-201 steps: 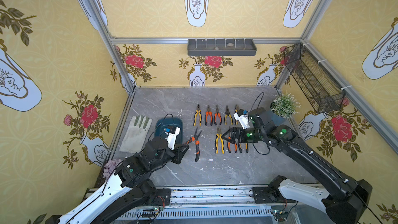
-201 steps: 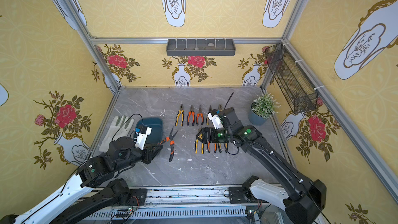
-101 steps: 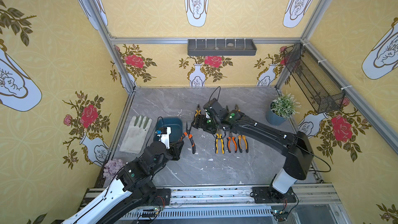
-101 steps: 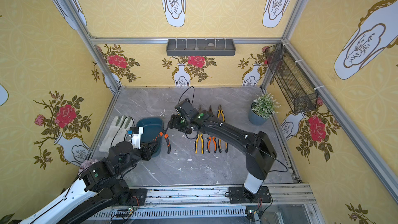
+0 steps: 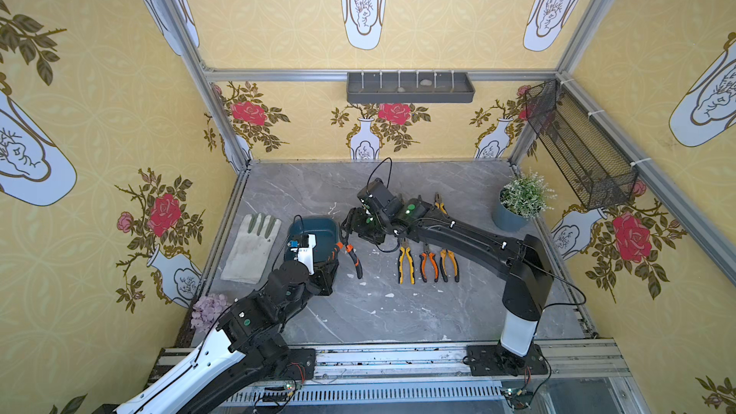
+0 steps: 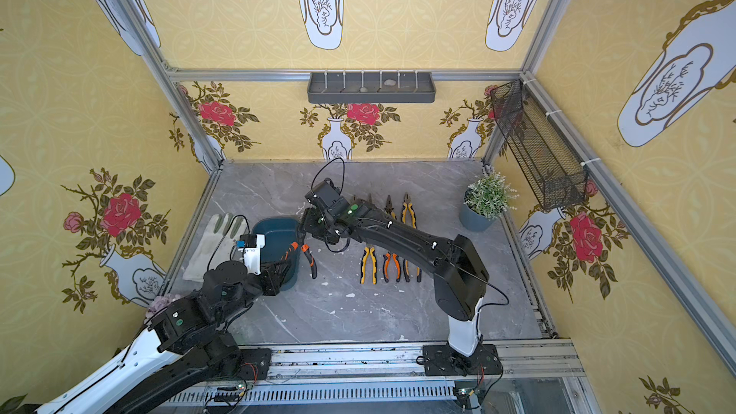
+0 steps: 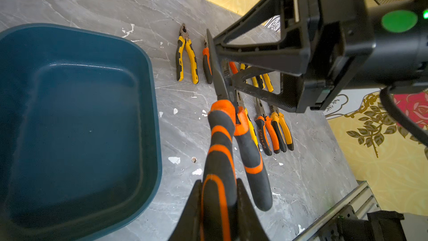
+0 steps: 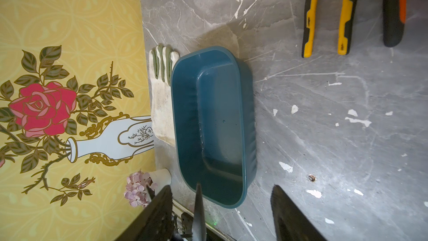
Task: Take the pliers out of the storage box
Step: Pick up the pliers from the storage box.
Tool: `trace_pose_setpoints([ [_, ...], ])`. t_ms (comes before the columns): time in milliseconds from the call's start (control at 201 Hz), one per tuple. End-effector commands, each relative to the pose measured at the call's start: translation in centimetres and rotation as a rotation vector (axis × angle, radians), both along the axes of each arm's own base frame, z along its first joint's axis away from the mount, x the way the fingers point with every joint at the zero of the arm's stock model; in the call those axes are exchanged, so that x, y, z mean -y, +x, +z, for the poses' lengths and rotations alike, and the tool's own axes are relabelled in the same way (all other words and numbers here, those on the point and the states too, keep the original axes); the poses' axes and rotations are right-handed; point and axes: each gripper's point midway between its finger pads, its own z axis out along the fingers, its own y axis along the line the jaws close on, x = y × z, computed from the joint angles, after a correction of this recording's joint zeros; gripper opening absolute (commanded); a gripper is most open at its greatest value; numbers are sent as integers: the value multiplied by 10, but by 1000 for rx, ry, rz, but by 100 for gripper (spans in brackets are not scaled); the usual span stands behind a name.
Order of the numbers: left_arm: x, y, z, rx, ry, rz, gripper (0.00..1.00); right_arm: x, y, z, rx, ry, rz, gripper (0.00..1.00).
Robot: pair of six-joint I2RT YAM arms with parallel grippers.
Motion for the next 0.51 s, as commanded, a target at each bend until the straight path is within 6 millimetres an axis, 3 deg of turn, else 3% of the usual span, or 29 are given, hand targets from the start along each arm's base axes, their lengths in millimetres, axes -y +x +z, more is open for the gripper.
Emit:
trace_pose_setpoints([
  [0, 6, 2, 11, 44, -37, -23, 0, 7, 6, 19, 62, 60, -72, 66],
  [90, 9, 2, 7, 32, -35, -32, 0, 11, 7, 30, 106, 76, -83, 65],
  [279, 12, 3, 7, 30, -41, -34, 0, -1, 5, 39, 126, 81, -38, 65],
  [503, 10, 2, 8, 30, -36, -32, 0, -13, -3, 12, 36, 12, 9, 64],
])
